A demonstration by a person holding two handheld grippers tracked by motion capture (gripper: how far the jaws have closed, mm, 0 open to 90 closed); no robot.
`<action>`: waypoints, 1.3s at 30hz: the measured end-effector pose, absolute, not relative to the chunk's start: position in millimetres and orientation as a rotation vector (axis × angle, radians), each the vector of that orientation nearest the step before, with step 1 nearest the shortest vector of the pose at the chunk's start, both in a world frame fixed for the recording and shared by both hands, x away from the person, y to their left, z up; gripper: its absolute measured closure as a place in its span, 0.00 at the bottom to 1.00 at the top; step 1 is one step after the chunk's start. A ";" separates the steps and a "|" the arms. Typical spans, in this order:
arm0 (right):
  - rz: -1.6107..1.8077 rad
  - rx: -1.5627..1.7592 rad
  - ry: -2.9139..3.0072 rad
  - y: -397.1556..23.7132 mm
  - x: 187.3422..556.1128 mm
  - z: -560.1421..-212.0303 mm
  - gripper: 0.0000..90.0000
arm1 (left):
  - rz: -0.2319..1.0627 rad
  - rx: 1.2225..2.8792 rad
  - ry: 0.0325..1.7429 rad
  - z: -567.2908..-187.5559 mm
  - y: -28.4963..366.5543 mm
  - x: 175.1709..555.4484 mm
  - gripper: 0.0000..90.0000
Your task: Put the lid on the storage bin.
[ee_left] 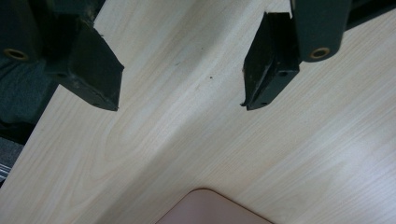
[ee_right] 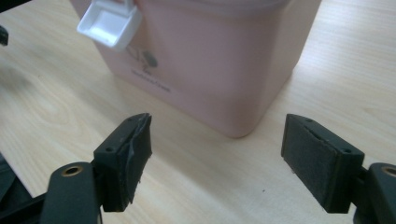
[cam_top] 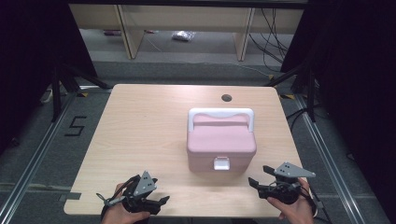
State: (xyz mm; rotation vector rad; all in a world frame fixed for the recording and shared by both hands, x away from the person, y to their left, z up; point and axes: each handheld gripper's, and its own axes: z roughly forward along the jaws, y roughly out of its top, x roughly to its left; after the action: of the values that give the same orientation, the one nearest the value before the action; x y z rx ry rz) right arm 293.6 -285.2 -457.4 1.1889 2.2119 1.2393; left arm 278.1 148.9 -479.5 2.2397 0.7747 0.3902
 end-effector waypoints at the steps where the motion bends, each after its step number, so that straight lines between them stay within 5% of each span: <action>1: 1.226 1.163 2.221 -285.5 293.0 -457.8 0.27 | 0.382 2.235 0.775 -479.7 148.5 277.6 0.31; 39: 1.094 1.089 2.419 -269.4 250.1 -488.8 0.23 | 0.390 2.254 0.709 -491.0 143.4 261.0 0.20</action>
State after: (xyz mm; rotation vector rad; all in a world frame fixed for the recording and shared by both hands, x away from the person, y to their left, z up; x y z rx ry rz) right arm 250.1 -269.4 -488.8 1.0893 2.4186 1.0938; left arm 261.0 143.4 -491.0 2.2539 0.7091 0.3897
